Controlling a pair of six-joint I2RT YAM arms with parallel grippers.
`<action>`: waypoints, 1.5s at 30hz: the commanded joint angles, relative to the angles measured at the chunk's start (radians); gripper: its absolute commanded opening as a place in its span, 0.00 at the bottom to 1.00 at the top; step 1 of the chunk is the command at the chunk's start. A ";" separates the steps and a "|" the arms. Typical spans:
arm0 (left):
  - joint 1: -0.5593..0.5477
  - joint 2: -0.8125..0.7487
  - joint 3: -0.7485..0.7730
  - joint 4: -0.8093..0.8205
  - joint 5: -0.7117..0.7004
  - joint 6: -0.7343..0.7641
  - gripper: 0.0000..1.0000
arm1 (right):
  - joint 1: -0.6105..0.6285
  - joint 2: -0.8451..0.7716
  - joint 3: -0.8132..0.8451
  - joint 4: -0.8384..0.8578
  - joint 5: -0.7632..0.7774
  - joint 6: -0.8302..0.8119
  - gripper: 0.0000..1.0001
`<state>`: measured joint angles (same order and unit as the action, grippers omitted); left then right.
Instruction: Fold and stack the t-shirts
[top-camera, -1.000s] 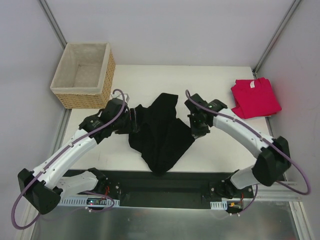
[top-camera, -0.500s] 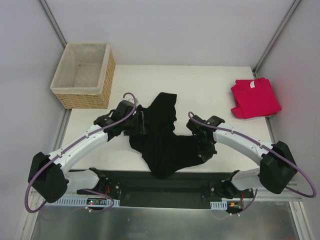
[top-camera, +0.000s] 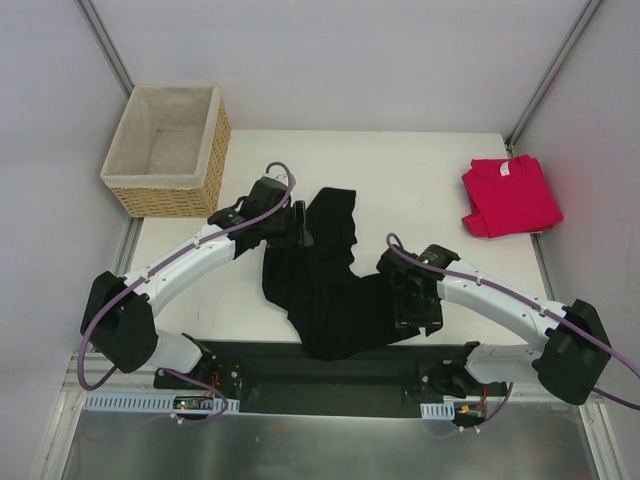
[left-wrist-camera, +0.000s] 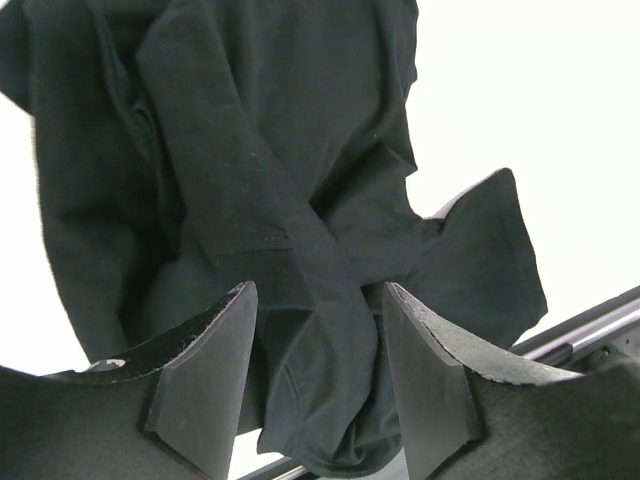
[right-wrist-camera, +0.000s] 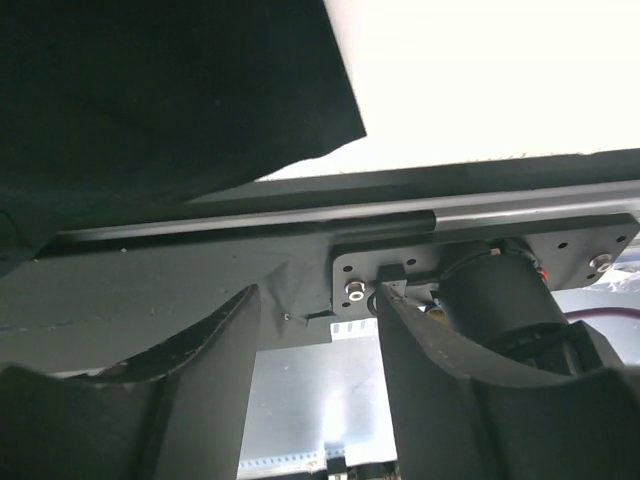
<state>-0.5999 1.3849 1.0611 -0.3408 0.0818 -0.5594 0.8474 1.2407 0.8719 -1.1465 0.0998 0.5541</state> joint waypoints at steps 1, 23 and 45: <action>0.012 0.022 0.014 0.029 0.047 0.010 0.52 | 0.009 -0.001 0.093 -0.058 0.075 0.038 0.54; 0.012 0.068 -0.085 0.029 0.065 0.079 0.32 | -0.039 0.149 0.231 0.016 0.129 -0.095 0.54; 0.104 -0.167 0.608 -0.461 -0.355 0.311 0.00 | -0.223 0.169 0.219 0.156 0.029 -0.237 0.53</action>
<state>-0.5095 1.2320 1.5738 -0.6701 -0.1654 -0.3325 0.6331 1.4044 1.0527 -1.0065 0.1619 0.3462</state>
